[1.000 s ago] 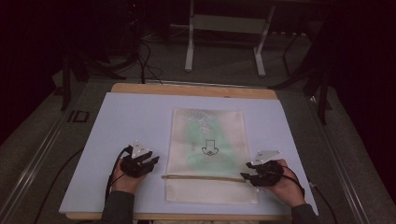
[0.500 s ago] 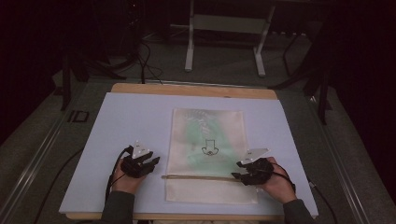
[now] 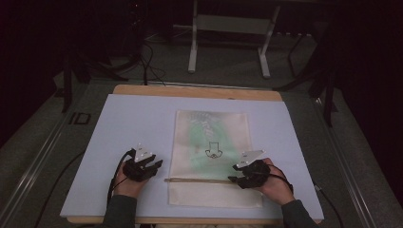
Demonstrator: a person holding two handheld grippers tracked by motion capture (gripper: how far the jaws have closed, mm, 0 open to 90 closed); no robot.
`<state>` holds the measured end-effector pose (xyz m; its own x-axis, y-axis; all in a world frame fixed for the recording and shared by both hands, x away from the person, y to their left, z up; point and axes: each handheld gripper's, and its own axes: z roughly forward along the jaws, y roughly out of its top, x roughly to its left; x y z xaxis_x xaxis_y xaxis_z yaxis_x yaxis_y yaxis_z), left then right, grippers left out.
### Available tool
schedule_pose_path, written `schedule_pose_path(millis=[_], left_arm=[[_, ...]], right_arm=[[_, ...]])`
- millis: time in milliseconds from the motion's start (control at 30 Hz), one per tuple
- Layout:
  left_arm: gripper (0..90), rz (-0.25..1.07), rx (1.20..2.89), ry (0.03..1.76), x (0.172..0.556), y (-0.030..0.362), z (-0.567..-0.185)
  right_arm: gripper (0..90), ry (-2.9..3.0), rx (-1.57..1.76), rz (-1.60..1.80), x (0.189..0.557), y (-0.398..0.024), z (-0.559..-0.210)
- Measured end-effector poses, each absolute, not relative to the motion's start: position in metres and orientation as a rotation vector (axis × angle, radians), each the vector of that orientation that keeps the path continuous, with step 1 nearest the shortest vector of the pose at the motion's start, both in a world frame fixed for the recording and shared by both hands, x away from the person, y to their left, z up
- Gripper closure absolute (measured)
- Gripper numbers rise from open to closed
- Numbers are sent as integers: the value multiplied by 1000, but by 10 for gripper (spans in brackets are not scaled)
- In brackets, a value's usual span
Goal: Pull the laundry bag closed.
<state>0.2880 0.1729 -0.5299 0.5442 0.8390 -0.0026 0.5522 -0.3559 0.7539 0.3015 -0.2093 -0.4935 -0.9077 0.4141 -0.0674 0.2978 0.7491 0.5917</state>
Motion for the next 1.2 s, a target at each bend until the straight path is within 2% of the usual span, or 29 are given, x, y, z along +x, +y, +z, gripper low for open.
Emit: schedule_pose_path(millis=[700,1200], left_arm=[[596,503,2053,1121,287,173,-530],[597,507,2049,1127,287,173,-529]], right_arm=[[576,2813,459,902,302,-176,-493],[557,2842,388,914,304,-155,-493]])
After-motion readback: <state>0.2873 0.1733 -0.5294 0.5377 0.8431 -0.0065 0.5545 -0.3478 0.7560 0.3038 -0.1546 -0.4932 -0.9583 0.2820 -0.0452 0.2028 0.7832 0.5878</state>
